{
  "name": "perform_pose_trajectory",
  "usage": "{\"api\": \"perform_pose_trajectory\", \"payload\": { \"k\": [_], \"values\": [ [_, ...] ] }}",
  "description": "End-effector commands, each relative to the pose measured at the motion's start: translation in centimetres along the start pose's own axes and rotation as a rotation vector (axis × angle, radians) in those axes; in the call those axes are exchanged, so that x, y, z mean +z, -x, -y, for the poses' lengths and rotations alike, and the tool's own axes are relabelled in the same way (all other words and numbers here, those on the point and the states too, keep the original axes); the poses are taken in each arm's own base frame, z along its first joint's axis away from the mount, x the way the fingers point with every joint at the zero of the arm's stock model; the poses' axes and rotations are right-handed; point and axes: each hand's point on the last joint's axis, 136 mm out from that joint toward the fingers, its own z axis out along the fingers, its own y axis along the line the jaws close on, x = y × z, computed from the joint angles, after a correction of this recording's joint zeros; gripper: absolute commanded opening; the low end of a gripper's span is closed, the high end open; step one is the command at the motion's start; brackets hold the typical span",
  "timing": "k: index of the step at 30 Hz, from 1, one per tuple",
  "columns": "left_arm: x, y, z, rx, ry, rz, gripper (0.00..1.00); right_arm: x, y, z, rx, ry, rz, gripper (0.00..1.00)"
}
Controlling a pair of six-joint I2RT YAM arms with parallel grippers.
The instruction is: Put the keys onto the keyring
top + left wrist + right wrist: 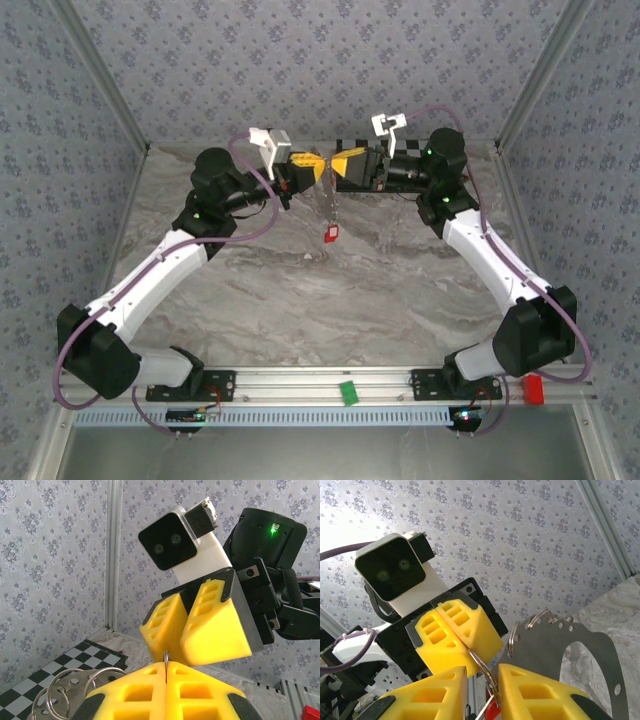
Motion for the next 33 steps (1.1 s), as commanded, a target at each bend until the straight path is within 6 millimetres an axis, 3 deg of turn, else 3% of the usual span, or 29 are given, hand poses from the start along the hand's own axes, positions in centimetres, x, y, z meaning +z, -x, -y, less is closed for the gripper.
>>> {"api": "perform_pose_trajectory", "payload": {
  "k": [1, 16, 33],
  "values": [
    [-0.3, 4.0, 0.5, 0.061, -0.001, 0.100, 0.00, 0.1, -0.6, -0.5, -0.012, 0.016, -0.024, 0.19],
    [-0.6, 4.8, 0.2, 0.062, 0.016, 0.130, 0.00, -0.4, -1.1, 0.2, 0.003, -0.014, -0.031, 0.02],
    [-0.1, 4.8, -0.1, -0.030, -0.012, 0.203, 0.00, 0.3, -1.2, 0.4, 0.007, -0.015, -0.034, 0.07]
  ]
}}
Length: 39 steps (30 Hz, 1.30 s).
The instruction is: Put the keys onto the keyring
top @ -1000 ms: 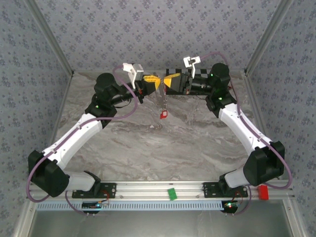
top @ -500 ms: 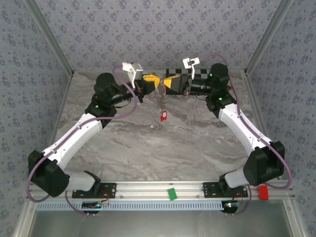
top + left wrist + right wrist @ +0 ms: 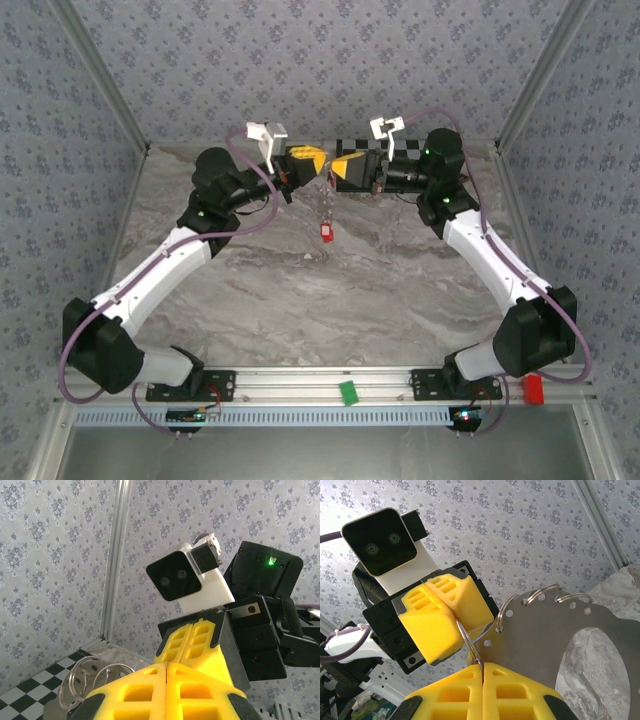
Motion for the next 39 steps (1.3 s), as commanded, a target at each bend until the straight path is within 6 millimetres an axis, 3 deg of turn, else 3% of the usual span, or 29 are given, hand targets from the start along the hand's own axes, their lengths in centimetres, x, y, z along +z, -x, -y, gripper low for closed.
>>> {"api": "perform_pose_trajectory", "payload": {
  "k": [1, 7, 9, 11, 15, 24, 39],
  "values": [
    [-0.3, 3.7, 0.9, 0.034, -0.028, 0.136, 0.00, 0.3, -0.2, -0.4, -0.010, 0.007, -0.009, 0.09],
    [-0.1, 3.9, 0.5, 0.004, -0.017, 0.154, 0.00, -0.6, 0.3, 0.7, -0.034, -0.064, 0.048, 0.23],
    [0.0, 3.9, 0.4, 0.004, -0.014, 0.151, 0.00, -1.2, 1.1, 0.7, -0.060, -0.086, 0.085, 0.25],
    [0.1, 3.9, 0.3, 0.001, -0.015, 0.145, 0.00, -1.8, 0.7, 1.6, -0.053, -0.111, 0.107, 0.26],
    [0.3, 3.6, 0.2, -0.010, -0.020, 0.135, 0.00, -2.4, 1.9, 1.0, -0.100, -0.113, 0.164, 0.29],
    [0.6, 3.4, 0.0, -0.017, -0.024, 0.129, 0.00, -2.2, 4.0, -0.2, -0.133, -0.041, 0.249, 0.35],
    [0.6, 3.4, 0.1, -0.025, -0.030, 0.126, 0.00, -0.3, 3.4, -0.2, -0.121, 0.017, 0.207, 0.36]
  ]
}}
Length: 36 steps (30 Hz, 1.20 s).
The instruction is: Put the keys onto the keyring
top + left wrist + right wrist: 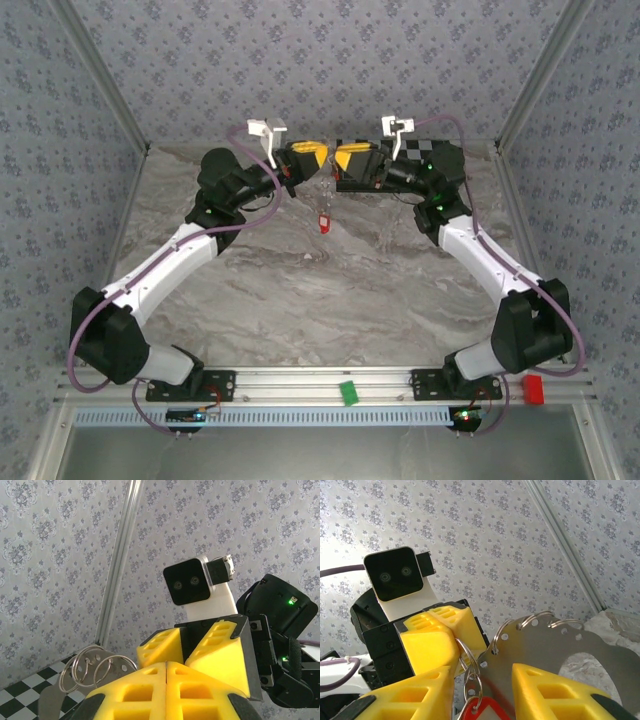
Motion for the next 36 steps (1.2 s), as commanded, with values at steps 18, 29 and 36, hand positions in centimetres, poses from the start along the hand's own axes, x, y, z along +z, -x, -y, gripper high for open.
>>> {"api": "perform_pose_trajectory", "payload": {
  "k": [18, 29, 36],
  "values": [
    [-0.3, 3.2, 2.0, 0.034, -0.057, 0.079, 0.00, 1.3, 0.2, -2.2, -0.028, 0.073, -0.022, 0.07],
    [-1.5, 2.4, 1.6, 0.025, -0.034, -0.007, 0.17, 0.0, -0.1, -2.4, -0.069, 0.023, -0.121, 0.00],
    [-2.8, 0.2, 2.2, 0.064, -0.070, -0.151, 0.23, -0.9, -2.5, -2.7, -0.143, 0.002, -0.324, 0.00]
  ]
}}
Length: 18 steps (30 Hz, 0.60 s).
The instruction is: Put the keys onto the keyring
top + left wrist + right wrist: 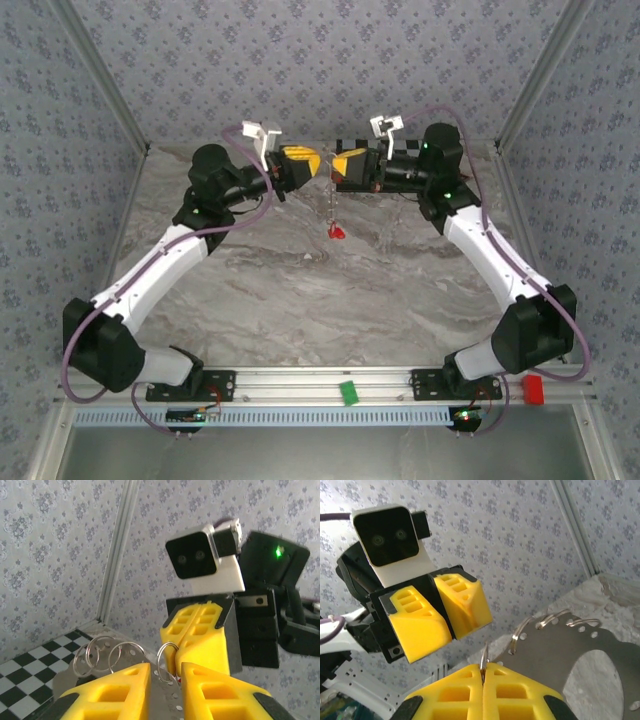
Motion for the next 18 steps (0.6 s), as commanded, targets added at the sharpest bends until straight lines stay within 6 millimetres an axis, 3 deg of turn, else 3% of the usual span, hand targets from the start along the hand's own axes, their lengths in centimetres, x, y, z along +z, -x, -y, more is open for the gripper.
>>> {"api": "perform_pose_trajectory", "payload": {
  "k": [1, 8, 18],
  "values": [
    [-1.1, 0.8, 2.7, 0.089, -0.077, -0.059, 0.23, -1.0, -0.9, -2.4, -0.103, 0.016, -0.121, 0.00],
    [-1.8, -1.5, 3.2, 0.140, -0.103, -0.195, 0.24, -1.3, -2.5, -3.1, -0.145, 0.005, -0.251, 0.00],
    [-2.0, -3.6, 3.2, 0.161, -0.125, -0.301, 0.24, -0.6, -6.5, -3.4, -0.209, -0.035, -0.488, 0.00]
  ]
}}
